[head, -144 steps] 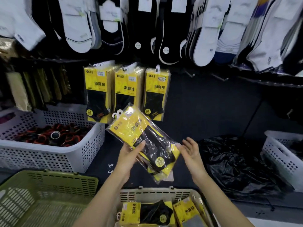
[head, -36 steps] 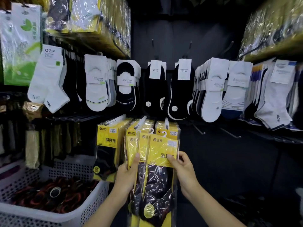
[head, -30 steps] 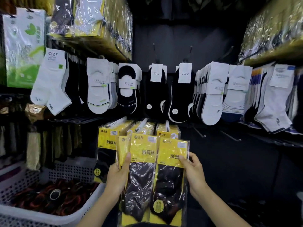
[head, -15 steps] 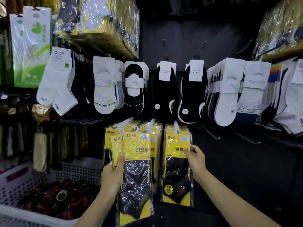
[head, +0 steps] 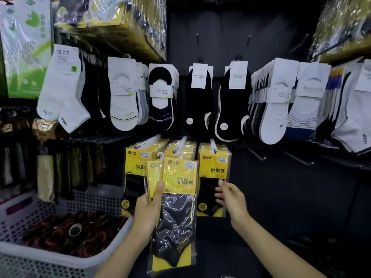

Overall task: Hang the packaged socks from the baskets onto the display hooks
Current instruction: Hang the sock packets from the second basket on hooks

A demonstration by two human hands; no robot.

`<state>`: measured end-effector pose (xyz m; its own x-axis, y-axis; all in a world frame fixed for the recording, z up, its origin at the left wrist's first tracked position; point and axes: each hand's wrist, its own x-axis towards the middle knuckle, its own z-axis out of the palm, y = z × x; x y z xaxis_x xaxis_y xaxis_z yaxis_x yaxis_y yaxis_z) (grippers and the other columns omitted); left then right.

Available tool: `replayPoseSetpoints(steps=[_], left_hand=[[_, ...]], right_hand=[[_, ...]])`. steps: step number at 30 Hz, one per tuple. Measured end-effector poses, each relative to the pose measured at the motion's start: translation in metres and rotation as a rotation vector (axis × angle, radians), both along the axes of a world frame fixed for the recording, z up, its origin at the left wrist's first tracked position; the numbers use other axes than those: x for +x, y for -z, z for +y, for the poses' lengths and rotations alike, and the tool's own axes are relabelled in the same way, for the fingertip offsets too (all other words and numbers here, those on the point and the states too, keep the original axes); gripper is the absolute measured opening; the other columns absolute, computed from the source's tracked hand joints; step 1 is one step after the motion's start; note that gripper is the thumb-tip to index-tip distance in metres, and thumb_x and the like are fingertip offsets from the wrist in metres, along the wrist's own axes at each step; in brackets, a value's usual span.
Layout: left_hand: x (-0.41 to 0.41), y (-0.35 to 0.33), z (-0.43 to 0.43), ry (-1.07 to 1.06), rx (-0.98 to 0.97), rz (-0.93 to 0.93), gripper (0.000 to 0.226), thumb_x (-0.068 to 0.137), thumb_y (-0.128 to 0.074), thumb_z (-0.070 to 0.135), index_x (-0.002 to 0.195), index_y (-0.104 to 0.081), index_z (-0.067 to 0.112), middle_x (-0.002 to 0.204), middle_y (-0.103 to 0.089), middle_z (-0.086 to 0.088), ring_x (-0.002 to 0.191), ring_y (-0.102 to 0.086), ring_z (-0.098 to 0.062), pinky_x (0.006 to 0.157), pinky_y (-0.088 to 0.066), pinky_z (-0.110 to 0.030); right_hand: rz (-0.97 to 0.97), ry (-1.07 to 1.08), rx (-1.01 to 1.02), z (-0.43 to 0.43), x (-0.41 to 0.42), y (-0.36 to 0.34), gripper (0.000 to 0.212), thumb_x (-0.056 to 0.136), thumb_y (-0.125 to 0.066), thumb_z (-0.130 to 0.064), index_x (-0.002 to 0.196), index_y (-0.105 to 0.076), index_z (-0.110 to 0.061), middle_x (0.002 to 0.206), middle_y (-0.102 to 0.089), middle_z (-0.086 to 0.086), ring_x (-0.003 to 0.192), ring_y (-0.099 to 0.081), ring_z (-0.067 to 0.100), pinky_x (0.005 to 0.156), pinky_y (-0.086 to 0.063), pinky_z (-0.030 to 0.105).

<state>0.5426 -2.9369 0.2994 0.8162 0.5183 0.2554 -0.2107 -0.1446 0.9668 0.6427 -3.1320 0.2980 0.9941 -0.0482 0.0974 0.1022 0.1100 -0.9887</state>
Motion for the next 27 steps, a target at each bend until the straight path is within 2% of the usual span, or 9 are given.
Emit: replayPoseSetpoints(steps=[3,6,8,12,15,19,22,24,27], left_hand=[[0.002,0.001,-0.015,0.075,-0.013,0.0,0.051,0.071,-0.053,0.065,0.041,-0.035,0.028,0.042,-0.027,0.011,0.038,-0.028,-0.004,0.053,-0.028,-0.024],[0.002,0.001,-0.028,0.138,-0.03,-0.027,0.04,0.069,-0.057,0.065,0.067,-0.064,0.026,0.064,-0.068,0.009,0.061,-0.063,-0.004,0.061,-0.044,-0.016],[0.0,0.0,-0.033,0.144,-0.042,-0.01,0.043,0.067,-0.058,0.068,0.08,-0.067,0.029,0.076,-0.073,0.01,0.074,-0.068,-0.004,0.069,-0.05,-0.021],[-0.005,-0.007,-0.03,0.119,-0.001,0.023,0.045,0.08,-0.052,0.061,0.056,-0.042,0.023,0.045,-0.042,0.014,0.041,-0.04,0.001,0.051,-0.035,-0.017],[-0.008,-0.012,-0.018,0.042,0.031,0.006,0.055,0.088,-0.052,0.051,0.049,-0.025,0.024,0.038,-0.021,0.01,0.034,-0.02,-0.004,0.044,-0.025,-0.018],[-0.008,-0.018,-0.004,0.008,0.018,-0.05,0.061,0.088,-0.053,0.049,0.039,-0.024,0.026,0.037,-0.02,0.01,0.032,-0.019,-0.004,0.049,-0.024,-0.026],[-0.005,-0.02,0.004,0.014,-0.002,-0.048,0.064,0.088,-0.052,0.051,0.031,-0.037,0.024,0.037,-0.022,0.01,0.034,-0.021,-0.003,0.053,-0.026,-0.025],[-0.002,-0.021,0.007,0.012,-0.011,-0.051,0.066,0.087,-0.051,0.052,0.031,-0.033,0.023,0.037,-0.022,0.009,0.035,-0.021,-0.003,0.055,-0.028,-0.022],[0.002,-0.021,0.01,0.005,0.001,-0.062,0.065,0.086,-0.051,0.053,0.034,-0.025,0.024,0.037,-0.02,0.01,0.035,-0.02,-0.005,0.055,-0.028,-0.022]], right_hand=[[-0.063,-0.201,-0.057,0.007,-0.031,-0.013,0.024,0.092,-0.058,-0.034,0.104,-0.065,-0.015,0.097,-0.071,0.004,0.088,-0.067,0.016,0.072,-0.054,0.023],[-0.096,-0.284,-0.038,0.011,-0.049,-0.02,0.022,0.088,-0.063,-0.032,0.103,-0.067,-0.016,0.095,-0.075,0.0,0.087,-0.071,0.013,0.067,-0.053,0.018],[-0.098,-0.281,0.036,0.01,-0.054,-0.021,0.021,0.087,-0.065,-0.026,0.104,-0.067,-0.014,0.096,-0.075,0.0,0.089,-0.072,0.014,0.068,-0.056,0.02],[-0.055,-0.25,0.094,-0.003,-0.056,-0.019,0.019,0.092,-0.06,-0.021,0.108,-0.064,-0.012,0.099,-0.075,0.005,0.092,-0.071,0.022,0.079,-0.058,0.035],[-0.053,-0.122,0.07,-0.017,-0.049,-0.018,0.017,0.097,-0.052,-0.016,0.104,-0.064,-0.006,0.099,-0.073,0.012,0.093,-0.07,0.026,0.088,-0.055,0.042],[-0.096,-0.021,0.014,-0.032,-0.036,-0.026,0.014,0.098,-0.05,-0.014,0.096,-0.063,-0.008,0.102,-0.071,0.016,0.095,-0.067,0.028,0.092,-0.052,0.044],[-0.151,-0.001,-0.027,-0.034,-0.024,-0.037,0.012,0.097,-0.05,-0.014,0.095,-0.062,-0.011,0.102,-0.07,0.012,0.092,-0.067,0.021,0.084,-0.053,0.034],[-0.177,0.008,-0.056,-0.031,-0.016,-0.042,0.012,0.097,-0.051,-0.014,0.095,-0.062,-0.011,0.101,-0.07,0.011,0.089,-0.066,0.018,0.08,-0.052,0.028],[-0.182,-0.01,-0.103,-0.022,-0.004,-0.044,0.012,0.097,-0.051,-0.014,0.095,-0.062,-0.009,0.101,-0.07,0.013,0.098,-0.066,0.027,0.088,-0.053,0.037]])
